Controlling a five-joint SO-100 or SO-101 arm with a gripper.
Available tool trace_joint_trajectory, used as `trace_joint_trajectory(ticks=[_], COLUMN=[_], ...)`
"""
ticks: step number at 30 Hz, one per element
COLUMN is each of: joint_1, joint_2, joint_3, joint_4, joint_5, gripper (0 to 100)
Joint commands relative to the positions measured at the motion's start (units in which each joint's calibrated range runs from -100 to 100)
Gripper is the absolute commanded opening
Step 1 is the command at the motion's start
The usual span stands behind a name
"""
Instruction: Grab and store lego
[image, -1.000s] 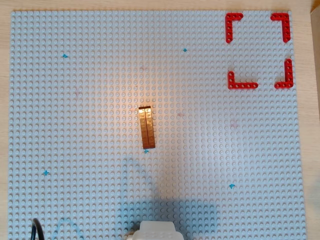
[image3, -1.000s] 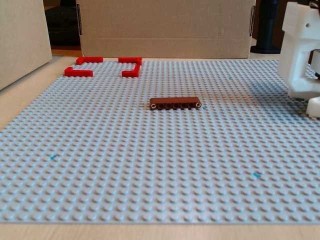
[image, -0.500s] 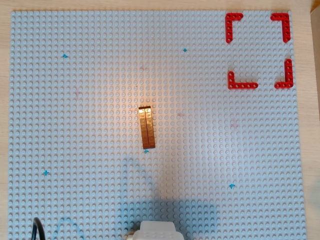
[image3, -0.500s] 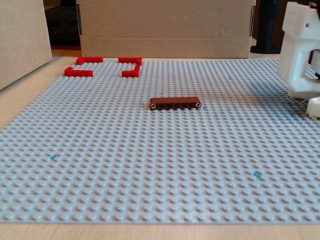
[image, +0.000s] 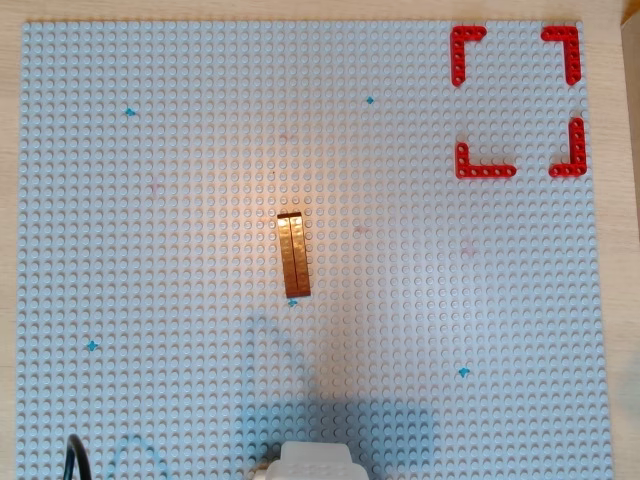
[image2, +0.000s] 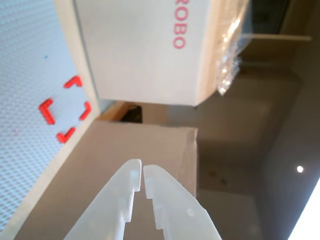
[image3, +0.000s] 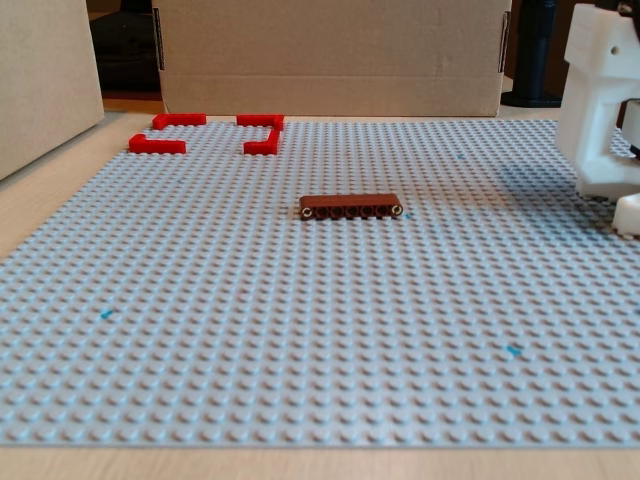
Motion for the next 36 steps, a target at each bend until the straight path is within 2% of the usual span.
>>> trace_joint_trajectory(ticks=[1,8,11,13,18,24,27,29,34,36], joint_1=[0.12,0.04,0.19,0.41,0.49,0.04,0.12,0.19,0.12,0.12], joint_2=[-0.50,-0.41,-0.25,-0.25,-0.33,-0.33,-0.33,-0.33,-0.33,-0.33], joint_3=[-1.42,-0.51,-0.15,1.48,2.57,2.57,2.66,2.66,2.57,2.57], joint_4=[-7.96,-27.39,-31.66,-31.40,-22.86,-16.85,-15.45,-15.71,-16.24,-16.15], joint_5=[0.00,0.05,0.05,0.05,1.25,0.15,-0.16,-0.16,0.26,0.31], gripper=[1,2,2,2,4,27,32,28,4,5])
